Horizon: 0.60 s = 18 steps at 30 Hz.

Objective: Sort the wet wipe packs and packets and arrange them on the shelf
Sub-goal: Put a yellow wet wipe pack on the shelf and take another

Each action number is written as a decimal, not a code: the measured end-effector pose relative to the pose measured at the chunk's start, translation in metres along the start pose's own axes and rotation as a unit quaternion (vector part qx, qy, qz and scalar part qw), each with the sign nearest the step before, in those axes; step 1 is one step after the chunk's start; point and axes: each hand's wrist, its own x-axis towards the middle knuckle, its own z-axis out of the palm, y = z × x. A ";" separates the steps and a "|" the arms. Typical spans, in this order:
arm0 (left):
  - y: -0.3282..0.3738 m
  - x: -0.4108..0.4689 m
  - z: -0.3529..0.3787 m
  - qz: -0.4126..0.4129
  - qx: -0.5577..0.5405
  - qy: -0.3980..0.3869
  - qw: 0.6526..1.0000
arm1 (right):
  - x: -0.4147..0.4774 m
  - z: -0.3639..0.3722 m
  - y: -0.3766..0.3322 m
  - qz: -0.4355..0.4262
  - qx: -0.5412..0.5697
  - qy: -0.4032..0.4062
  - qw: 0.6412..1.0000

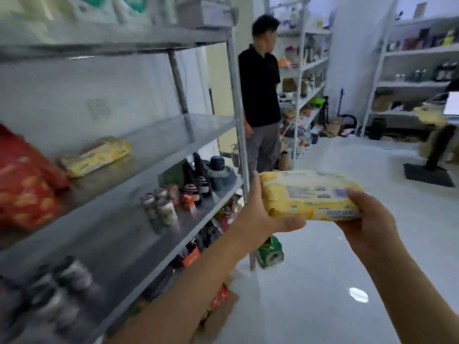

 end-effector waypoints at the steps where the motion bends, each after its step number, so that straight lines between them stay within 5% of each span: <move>1: 0.000 -0.009 -0.025 0.009 0.017 0.062 0.998 | 0.003 0.031 0.017 0.016 -0.007 -0.030 0.999; 9: -0.011 -0.075 -0.209 0.028 0.069 0.380 0.922 | 0.015 0.245 0.132 0.105 -0.069 -0.267 0.955; 18: 0.057 -0.046 -0.326 0.093 0.152 0.536 0.825 | 0.069 0.441 0.144 0.069 -0.093 -0.430 0.895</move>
